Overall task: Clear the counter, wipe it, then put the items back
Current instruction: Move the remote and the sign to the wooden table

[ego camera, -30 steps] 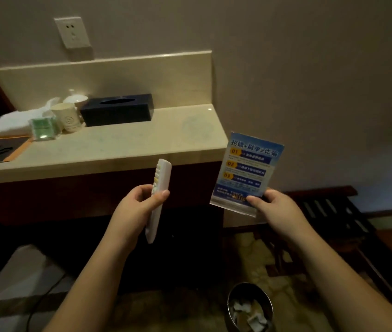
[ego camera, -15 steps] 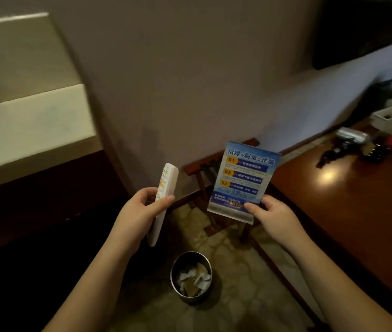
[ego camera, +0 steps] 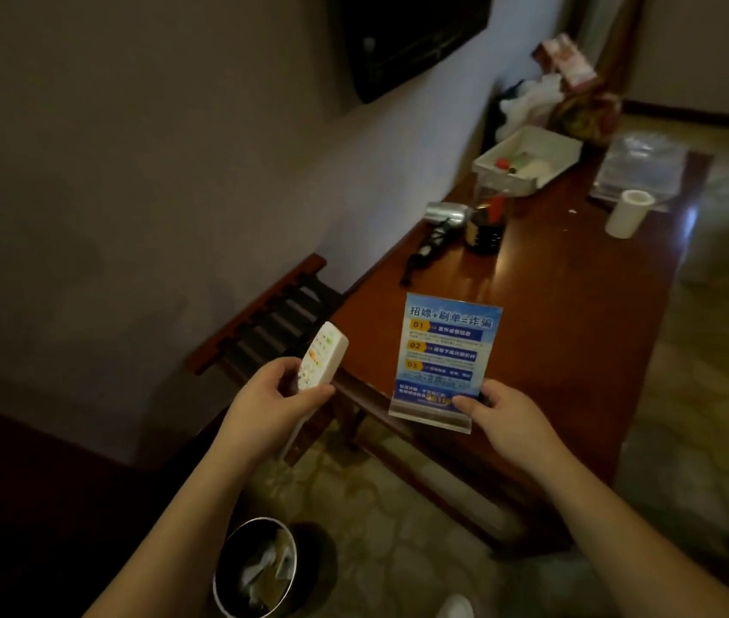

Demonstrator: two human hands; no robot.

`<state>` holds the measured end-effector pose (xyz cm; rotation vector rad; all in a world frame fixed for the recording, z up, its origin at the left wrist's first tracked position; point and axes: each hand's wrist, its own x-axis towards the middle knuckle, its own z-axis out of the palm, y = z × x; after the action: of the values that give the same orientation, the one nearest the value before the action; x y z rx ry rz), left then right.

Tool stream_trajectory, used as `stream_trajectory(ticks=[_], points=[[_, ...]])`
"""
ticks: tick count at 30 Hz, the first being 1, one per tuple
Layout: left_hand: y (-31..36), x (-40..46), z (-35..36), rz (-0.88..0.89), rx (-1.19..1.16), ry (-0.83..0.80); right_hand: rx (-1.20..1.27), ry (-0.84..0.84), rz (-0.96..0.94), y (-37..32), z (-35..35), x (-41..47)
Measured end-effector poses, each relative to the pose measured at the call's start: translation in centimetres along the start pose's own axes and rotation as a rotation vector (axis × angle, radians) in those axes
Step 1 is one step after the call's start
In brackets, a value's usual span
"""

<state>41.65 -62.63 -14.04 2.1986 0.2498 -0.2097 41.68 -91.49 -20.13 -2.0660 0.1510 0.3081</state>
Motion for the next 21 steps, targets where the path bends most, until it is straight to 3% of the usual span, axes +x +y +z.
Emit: stream_trajectory(ticks=[7, 21], points=[[5.1, 4.6, 7.8, 0.157, 0.155, -0.105, 0.047, 0.161, 0.112, 5.6, -7.3, 0.6], [11.4, 21.8, 16.0, 0.513, 0.568, -0.281, 0.104, 0.378, 0.275, 11.4, -14.1, 7.0]])
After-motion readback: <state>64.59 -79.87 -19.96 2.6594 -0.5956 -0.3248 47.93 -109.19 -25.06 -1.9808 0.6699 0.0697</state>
